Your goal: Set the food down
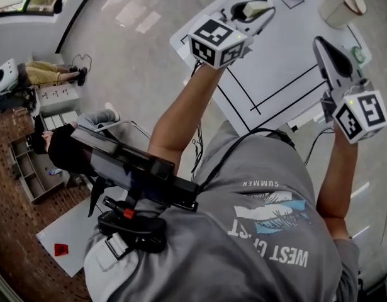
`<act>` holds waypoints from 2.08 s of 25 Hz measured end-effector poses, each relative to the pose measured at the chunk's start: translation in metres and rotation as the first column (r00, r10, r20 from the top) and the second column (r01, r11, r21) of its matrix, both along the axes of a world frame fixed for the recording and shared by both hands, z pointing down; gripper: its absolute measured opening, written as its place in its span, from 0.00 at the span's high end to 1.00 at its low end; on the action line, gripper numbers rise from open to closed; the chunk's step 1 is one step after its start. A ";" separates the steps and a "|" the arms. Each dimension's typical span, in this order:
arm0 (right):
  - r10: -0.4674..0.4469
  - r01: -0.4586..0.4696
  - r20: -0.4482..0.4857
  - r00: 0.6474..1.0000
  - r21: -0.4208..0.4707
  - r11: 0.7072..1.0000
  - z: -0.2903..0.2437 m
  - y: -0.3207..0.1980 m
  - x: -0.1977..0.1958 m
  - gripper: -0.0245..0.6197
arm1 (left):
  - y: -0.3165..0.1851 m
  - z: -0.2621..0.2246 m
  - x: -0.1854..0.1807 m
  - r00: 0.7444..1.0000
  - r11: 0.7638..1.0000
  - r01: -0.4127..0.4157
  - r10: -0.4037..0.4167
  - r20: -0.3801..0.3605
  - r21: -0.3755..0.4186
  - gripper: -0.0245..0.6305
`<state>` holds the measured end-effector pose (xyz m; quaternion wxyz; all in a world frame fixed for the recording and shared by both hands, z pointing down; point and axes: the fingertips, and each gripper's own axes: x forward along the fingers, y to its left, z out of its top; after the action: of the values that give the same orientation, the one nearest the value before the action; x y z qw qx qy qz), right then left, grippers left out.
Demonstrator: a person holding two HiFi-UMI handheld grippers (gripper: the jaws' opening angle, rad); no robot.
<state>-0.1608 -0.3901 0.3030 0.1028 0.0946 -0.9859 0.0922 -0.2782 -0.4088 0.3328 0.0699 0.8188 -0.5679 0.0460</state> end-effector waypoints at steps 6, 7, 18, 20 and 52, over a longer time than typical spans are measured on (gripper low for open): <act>0.036 -0.036 -0.012 0.999 -0.021 0.999 0.020 -0.002 -0.012 0.95 | -0.024 0.042 -0.021 1.000 0.998 -0.019 0.019 0.003 -0.060 0.81; 0.040 -0.041 -0.012 0.999 -0.022 0.999 0.020 -0.002 -0.014 0.95 | -0.028 0.047 -0.025 1.000 0.997 -0.022 0.022 0.003 -0.073 0.81; 0.131 -0.135 -0.058 0.990 -0.055 0.989 0.035 -0.015 -0.011 0.95 | -0.076 0.121 -0.058 0.996 0.970 -0.053 0.067 0.052 -0.235 0.81; 0.147 -0.151 -0.066 0.987 -0.058 0.987 0.035 -0.015 -0.009 0.95 | -0.083 0.132 -0.064 0.995 0.964 -0.054 0.073 0.064 -0.260 0.81; 0.211 -0.242 -0.199 0.957 -0.142 0.960 0.089 -0.053 -0.013 0.95 | -0.173 0.291 -0.108 0.866 0.881 0.014 0.225 0.447 -0.472 0.81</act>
<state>-0.1742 -0.4435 0.3920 0.1888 0.2065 -0.9439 0.1754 -0.3866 -0.5820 0.6239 0.1133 0.7706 -0.4924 0.3885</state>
